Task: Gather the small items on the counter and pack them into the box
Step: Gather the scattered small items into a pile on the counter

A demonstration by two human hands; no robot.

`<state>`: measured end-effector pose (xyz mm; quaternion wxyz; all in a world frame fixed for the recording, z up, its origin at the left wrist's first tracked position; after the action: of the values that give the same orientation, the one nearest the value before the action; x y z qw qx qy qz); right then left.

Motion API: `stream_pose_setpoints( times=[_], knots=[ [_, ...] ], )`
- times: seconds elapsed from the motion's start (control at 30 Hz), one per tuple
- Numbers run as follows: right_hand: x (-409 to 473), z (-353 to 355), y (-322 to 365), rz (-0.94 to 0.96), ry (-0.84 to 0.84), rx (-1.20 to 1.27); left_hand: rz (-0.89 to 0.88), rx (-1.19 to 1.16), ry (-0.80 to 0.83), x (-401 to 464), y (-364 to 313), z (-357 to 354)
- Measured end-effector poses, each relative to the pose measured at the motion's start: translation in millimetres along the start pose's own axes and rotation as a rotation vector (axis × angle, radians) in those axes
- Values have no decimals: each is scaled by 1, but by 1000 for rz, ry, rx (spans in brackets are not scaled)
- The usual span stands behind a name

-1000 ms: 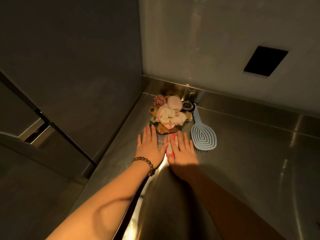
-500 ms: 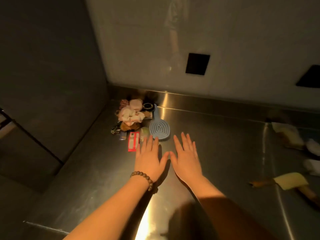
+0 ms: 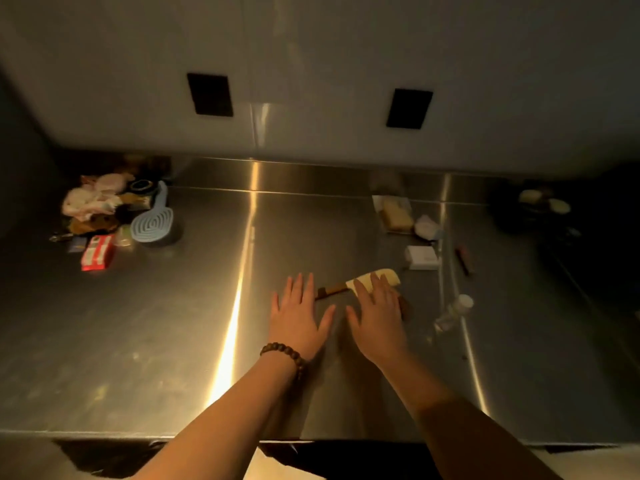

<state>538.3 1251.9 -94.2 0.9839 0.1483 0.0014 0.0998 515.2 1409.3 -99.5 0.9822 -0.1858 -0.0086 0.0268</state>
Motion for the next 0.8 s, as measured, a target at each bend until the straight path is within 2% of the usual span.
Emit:
stream_pose_setpoints(
  times=[0.23, 0.47, 0.57, 0.7, 0.8],
  knots=[
    [1, 3, -59, -75, 10, 11, -55, 74, 111, 30, -37, -20],
    [23, -9, -70, -68, 148, 28, -63, 111, 251, 62, -34, -41],
    [23, -15, -71, -77, 136, 38, -98, 117, 204, 59, -32, -47],
    [20, -16, -74, -126, 92, 83, -119, 109, 48, 60, -33, -42],
    [19, -13, -73, -104, 39, 113, -122, 93, 59, 63, -37, -38]
  ],
)
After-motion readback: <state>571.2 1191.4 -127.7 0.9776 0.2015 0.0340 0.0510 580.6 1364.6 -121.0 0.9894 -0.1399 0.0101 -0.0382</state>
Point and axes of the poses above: each hand's wrist, its own x-axis towards the middle knuckle, its own z-axis out of the back of the hand, y = z × x, the point moved 2 cm from there along x, towards the middle knuckle, and after that the axes turned 3 degrees about y, right-handed, at the moved point
